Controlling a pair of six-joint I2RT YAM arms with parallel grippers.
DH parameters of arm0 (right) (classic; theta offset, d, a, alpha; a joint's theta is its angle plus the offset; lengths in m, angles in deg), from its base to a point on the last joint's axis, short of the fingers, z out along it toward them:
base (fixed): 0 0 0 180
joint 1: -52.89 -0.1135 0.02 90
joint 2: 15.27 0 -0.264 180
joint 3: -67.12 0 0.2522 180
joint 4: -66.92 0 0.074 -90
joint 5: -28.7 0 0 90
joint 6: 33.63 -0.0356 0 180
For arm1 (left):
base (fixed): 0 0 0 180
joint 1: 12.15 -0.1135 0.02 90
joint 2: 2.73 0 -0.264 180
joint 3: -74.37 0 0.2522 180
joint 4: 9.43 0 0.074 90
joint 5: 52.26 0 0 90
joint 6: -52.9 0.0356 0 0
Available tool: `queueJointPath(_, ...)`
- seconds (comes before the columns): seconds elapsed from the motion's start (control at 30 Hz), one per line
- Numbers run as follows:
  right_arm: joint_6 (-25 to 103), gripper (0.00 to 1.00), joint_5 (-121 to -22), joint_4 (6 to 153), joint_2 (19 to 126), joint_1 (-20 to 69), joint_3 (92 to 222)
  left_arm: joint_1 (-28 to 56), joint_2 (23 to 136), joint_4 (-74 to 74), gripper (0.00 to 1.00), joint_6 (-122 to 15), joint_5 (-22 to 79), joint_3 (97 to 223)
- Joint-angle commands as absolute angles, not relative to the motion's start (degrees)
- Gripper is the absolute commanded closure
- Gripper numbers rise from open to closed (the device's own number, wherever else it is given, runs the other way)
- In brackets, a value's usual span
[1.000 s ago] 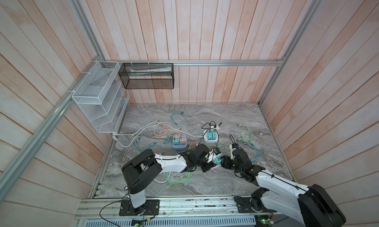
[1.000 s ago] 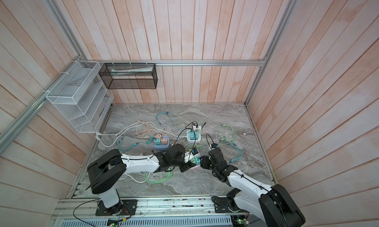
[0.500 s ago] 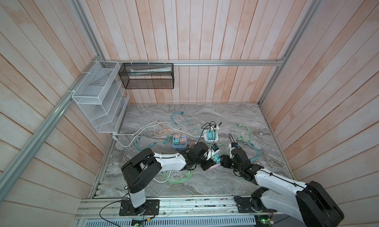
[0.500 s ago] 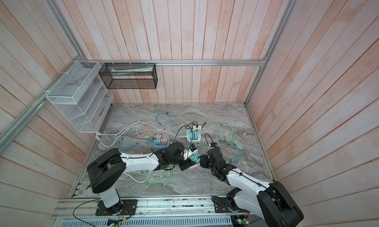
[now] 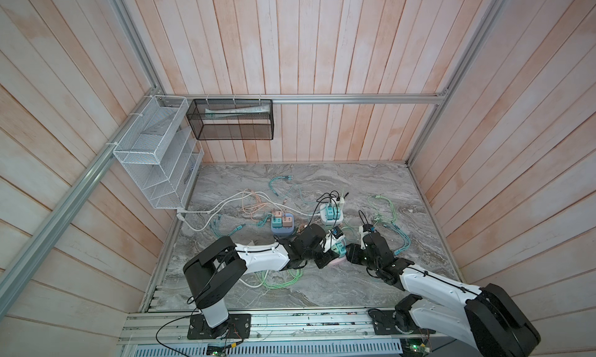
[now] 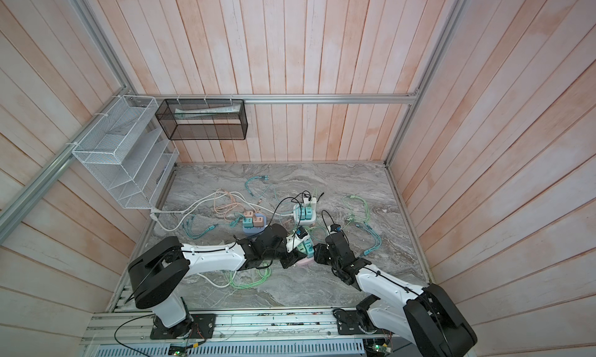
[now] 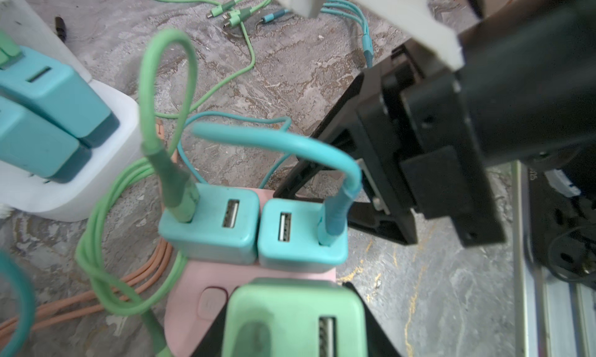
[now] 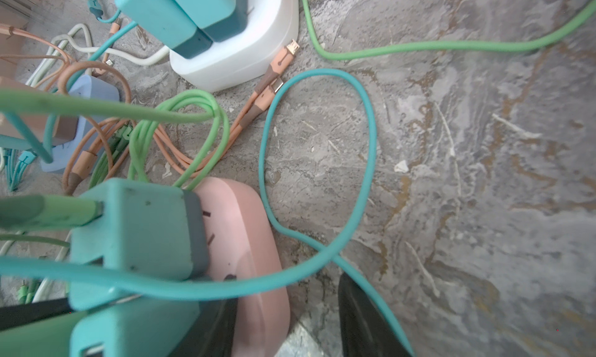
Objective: Pull the plug off the socket
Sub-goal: 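Pull the left gripper back from the pink strip, drawing the mint plug out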
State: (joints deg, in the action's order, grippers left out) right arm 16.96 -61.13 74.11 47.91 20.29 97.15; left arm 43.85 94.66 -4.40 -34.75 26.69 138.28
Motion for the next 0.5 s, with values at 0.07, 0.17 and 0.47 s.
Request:
queueJointPath(0.07,16.3,0.50,-60.0,81.1,48.0,19.7,95.9,43.0,89.0,-8.2,0.92,-36.5,26.2,134.0)
queueJointPath(0.17,15.1,0.49,-59.0,80.6,47.7,19.8,95.7,43.0,88.3,-7.8,0.93,-37.7,26.0,132.6)
queueJointPath(0.47,16.2,0.44,-58.2,79.0,47.3,19.7,96.2,40.3,86.2,-11.9,0.90,-46.2,23.7,125.9)
